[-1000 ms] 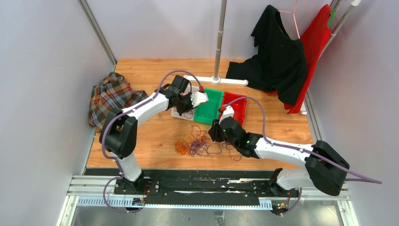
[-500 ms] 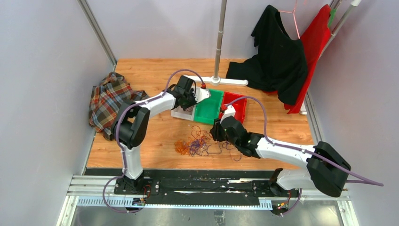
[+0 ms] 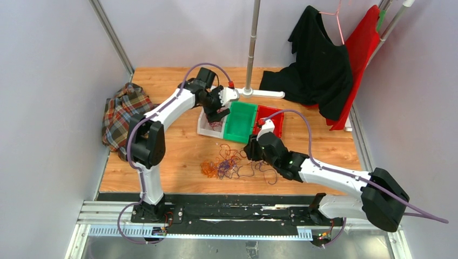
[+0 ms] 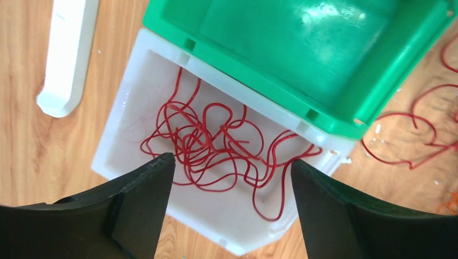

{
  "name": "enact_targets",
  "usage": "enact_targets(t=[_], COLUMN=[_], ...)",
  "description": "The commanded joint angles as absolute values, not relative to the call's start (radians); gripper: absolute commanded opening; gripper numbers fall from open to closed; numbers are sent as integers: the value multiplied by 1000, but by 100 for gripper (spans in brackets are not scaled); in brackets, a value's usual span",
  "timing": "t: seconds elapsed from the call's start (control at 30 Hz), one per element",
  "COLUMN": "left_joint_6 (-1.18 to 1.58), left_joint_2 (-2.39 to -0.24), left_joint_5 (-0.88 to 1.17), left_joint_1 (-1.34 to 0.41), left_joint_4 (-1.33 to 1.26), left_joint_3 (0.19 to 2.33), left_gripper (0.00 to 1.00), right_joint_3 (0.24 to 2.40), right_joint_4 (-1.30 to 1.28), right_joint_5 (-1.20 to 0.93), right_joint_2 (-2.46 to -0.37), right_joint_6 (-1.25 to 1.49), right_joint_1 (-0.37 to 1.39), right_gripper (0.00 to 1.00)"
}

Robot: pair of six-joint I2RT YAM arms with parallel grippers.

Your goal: Untangle the cables

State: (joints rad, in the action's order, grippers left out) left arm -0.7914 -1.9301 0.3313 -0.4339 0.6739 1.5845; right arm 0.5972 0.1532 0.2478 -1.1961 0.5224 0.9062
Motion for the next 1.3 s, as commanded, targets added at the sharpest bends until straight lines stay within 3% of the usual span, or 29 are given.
enact_targets(t=[0.0, 0.07, 0.23, 0.3, 0.37, 0.53, 0.7, 0.83, 1.13, 1.27], left_joint_6=[-844, -851, -816, -775, -769, -691, -662, -694, -798, -844], left_joint_2=[-1893, -1883, -1841, -1816, -1776, -1609, -1511, -1484, -1600, -1620], left_joint_5=[458, 474, 461, 432, 420, 492, 553, 489, 447, 490], left_joint_1=[-413, -405, -391, -389, -388, -404, -527, -594, -597, -610], left_joint_4=[897, 932, 947, 955, 994, 1011, 986, 850, 678, 681], left_joint_3=[1667, 1683, 1696, 1691, 1658, 1418, 1196, 1090, 1050, 1047], left_gripper=[84, 89, 91, 100, 98, 100, 97, 97, 84, 70], right_joint_3=[616, 618, 622, 627, 626, 610, 634, 642, 593, 586], right_joint_4=[119, 102, 71, 52, 30, 16, -53, -111, -129, -115], right_joint_5=[271, 278, 282, 269, 271, 260, 230, 198, 215, 212], right_joint_2=[-1156, -1140, -1110, -1103, -1097, -1084, -1075, -1061, -979, -977], right_joint_6=[507, 502, 494, 494, 496, 495, 471, 457, 463, 477], right_joint_1=[891, 892, 892, 891, 892, 893, 893, 895, 896, 897], right_gripper=[36, 38, 42, 44, 46, 49, 49, 48, 43, 42])
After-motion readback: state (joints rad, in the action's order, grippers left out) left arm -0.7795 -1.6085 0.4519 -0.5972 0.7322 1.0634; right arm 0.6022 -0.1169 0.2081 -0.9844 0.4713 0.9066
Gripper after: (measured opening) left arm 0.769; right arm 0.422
